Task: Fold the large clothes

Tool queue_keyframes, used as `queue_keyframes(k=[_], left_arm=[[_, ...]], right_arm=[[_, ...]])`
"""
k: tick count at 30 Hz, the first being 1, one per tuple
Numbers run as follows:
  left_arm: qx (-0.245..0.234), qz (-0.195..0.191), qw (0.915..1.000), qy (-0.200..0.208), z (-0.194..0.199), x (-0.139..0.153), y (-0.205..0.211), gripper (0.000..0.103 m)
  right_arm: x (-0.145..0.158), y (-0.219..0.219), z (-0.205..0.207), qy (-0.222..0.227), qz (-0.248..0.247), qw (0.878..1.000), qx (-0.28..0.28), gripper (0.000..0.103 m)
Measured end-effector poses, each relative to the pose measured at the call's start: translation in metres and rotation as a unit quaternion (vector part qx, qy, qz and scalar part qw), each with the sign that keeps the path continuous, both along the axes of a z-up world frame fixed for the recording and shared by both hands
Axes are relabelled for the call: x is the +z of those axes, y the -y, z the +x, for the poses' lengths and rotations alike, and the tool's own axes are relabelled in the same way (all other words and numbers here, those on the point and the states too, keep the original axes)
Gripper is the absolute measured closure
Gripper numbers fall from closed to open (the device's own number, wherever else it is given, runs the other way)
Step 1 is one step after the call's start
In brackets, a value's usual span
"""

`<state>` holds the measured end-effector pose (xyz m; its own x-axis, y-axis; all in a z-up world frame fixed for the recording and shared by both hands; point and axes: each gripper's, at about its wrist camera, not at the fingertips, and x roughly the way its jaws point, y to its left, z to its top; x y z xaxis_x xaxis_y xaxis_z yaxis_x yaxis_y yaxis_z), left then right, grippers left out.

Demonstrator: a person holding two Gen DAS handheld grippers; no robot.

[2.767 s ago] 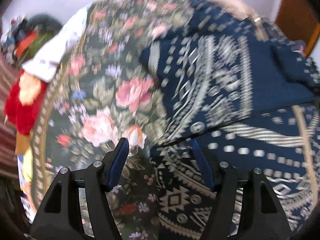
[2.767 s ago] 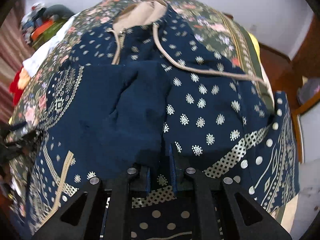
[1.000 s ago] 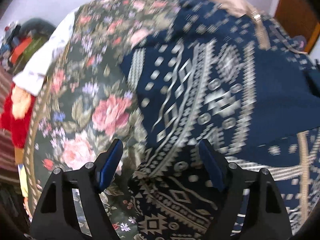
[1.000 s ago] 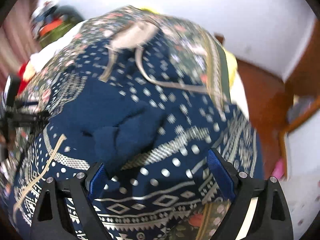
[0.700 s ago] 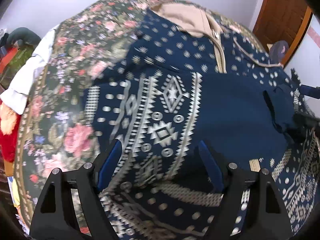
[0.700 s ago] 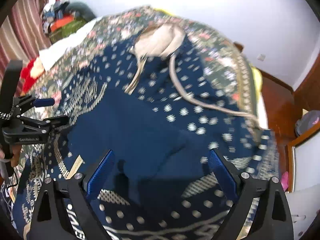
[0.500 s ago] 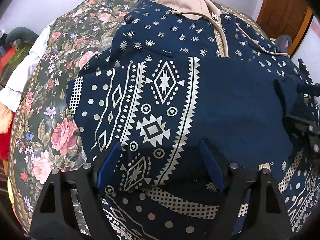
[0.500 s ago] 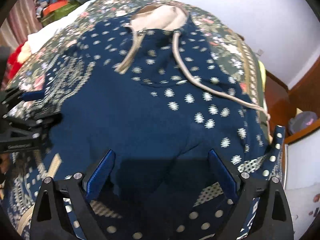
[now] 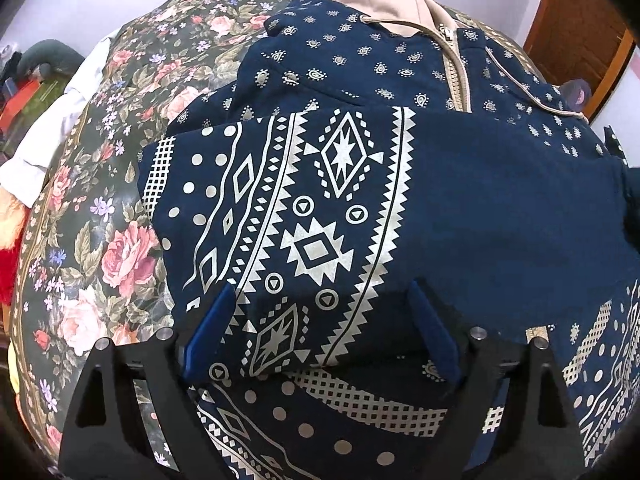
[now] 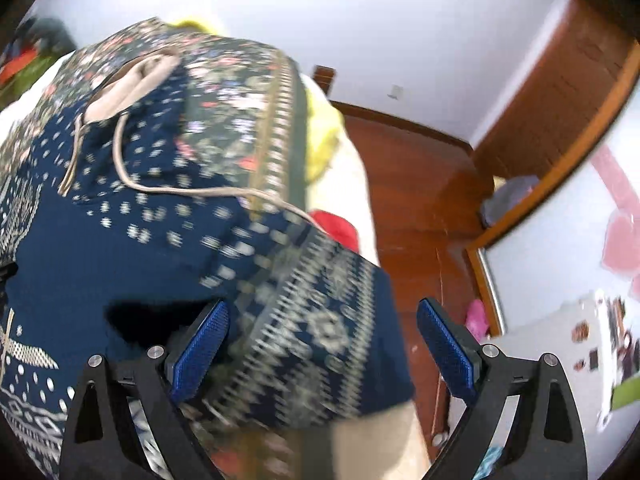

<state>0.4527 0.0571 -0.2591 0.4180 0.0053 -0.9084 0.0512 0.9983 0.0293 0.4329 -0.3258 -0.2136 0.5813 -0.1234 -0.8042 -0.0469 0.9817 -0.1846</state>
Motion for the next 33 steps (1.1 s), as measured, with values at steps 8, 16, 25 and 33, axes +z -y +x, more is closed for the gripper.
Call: queue_keyframes(k=[8, 16, 25, 33], left_arm=[[-0.011, 0.050, 0.9987, 0.000, -0.003, 0.022, 0.026, 0.016], [-0.066, 0.033, 0.9969, 0.027, 0.000, 0.055, 0.095, 0.016], [-0.086, 0.041, 0.9954, -0.006, 0.022, 0.026, 0.147, 0.016], [-0.082, 0.025, 0.9963, 0.007, 0.031, 0.017, 0.147, 0.010]], right_arm=[[0.011, 0.075, -0.038, -0.007, 0.134, 0.990, -0.046, 0.009], [-0.020, 0.129, -0.063, -0.053, 0.303, 0.947, -0.095, 0.008], [-0.087, 0.146, -0.049, -0.137, 0.400, 0.897, -0.126, 0.022], [-0.110, 0.146, -0.013, -0.132, 0.405, 0.891, -0.156, 0.034]])
